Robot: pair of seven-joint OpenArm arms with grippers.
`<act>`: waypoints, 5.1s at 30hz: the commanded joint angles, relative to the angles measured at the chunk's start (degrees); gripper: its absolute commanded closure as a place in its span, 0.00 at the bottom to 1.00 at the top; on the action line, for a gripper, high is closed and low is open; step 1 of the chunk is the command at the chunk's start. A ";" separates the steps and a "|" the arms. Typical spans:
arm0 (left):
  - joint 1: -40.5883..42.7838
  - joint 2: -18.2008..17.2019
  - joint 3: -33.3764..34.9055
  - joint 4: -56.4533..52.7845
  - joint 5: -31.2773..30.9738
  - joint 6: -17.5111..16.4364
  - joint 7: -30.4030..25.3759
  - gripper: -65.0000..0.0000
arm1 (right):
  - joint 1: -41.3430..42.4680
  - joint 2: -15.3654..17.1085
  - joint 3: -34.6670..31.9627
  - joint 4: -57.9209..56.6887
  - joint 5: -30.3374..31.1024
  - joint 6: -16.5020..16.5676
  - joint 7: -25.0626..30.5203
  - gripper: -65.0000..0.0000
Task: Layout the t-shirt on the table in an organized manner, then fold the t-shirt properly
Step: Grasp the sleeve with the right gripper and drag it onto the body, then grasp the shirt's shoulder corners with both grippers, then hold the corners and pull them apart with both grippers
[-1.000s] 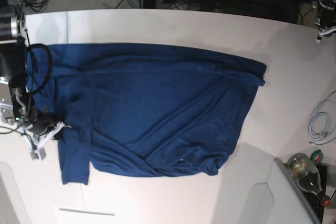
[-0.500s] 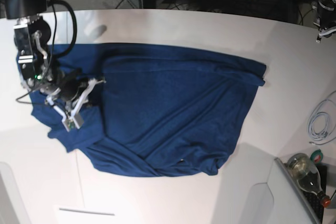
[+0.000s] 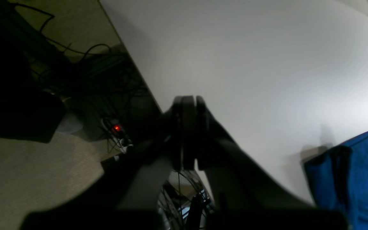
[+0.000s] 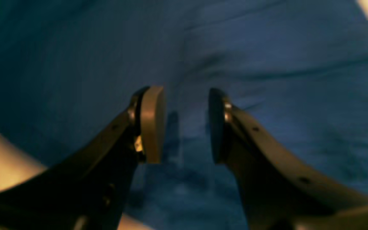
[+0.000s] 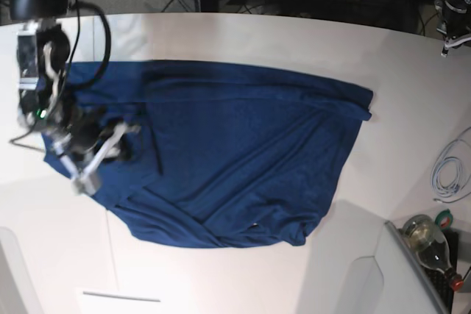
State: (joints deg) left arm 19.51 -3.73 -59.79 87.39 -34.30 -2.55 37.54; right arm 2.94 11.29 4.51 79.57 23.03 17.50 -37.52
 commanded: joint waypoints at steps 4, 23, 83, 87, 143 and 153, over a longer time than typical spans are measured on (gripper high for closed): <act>0.23 -0.89 -0.39 1.00 -0.20 -0.13 -1.19 1.00 | 11.43 1.41 5.82 -14.30 -0.13 -1.80 2.48 0.66; 0.23 -0.89 -0.39 0.82 -0.20 -0.13 -1.28 1.00 | 23.48 3.08 3.00 -40.49 0.14 -1.63 15.23 0.99; 1.55 -0.89 11.57 3.11 -0.20 -0.22 -1.54 1.00 | -0.43 -9.49 -25.48 15.59 0.31 -5.41 -2.97 0.57; 1.64 -0.80 16.67 1.44 -0.29 -6.20 -7.25 1.00 | -8.87 -5.44 -16.69 24.56 0.31 -4.97 -2.88 0.57; -9.62 -1.33 24.84 -23.26 -0.29 -19.92 -13.41 0.47 | -15.12 -10.98 54.70 4.69 1.11 22.50 -8.15 0.19; -9.71 -1.33 24.84 -23.61 -0.29 -19.92 -13.67 0.55 | -15.03 -10.89 54.70 4.61 1.11 22.50 -7.98 0.19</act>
State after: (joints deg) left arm 9.41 -4.80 -34.83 63.81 -35.77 -23.51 22.37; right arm -12.14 -0.32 59.02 83.24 23.18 39.68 -46.57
